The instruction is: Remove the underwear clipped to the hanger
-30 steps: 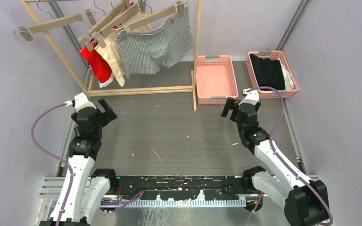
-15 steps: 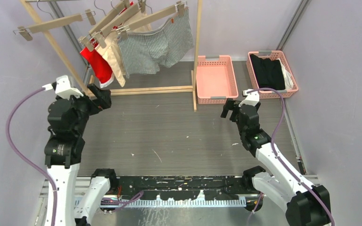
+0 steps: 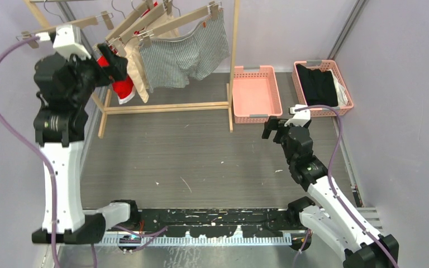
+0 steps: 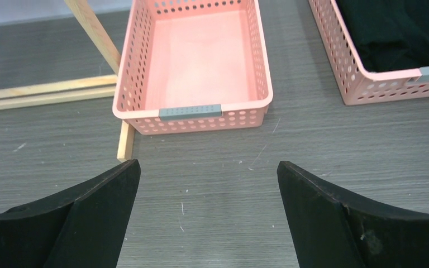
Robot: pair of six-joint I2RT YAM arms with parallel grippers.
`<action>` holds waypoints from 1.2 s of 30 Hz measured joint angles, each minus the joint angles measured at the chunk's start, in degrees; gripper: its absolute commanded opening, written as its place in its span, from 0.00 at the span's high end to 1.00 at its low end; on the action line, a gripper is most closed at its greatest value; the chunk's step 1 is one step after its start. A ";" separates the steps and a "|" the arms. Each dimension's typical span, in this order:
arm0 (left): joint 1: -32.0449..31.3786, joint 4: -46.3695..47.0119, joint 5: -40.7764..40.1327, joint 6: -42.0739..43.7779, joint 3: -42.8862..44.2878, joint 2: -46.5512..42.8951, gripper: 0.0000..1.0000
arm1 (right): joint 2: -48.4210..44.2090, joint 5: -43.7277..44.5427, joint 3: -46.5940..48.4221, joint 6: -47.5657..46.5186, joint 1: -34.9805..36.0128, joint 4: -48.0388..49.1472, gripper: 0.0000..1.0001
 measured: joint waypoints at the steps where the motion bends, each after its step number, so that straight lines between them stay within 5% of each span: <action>1: 0.00 -0.07 -0.17 0.55 2.78 2.51 0.02 | -0.59 0.04 0.44 -0.07 0.07 -0.35 0.01; 15: 3.87 -4.96 -0.48 3.37 26.12 19.50 0.02 | -1.86 -0.57 2.69 -0.20 0.76 -3.45 0.05; 36: 13.31 -1.81 7.37 -0.81 23.93 23.45 0.01 | -1.84 -1.84 2.69 -0.15 2.43 -4.28 0.06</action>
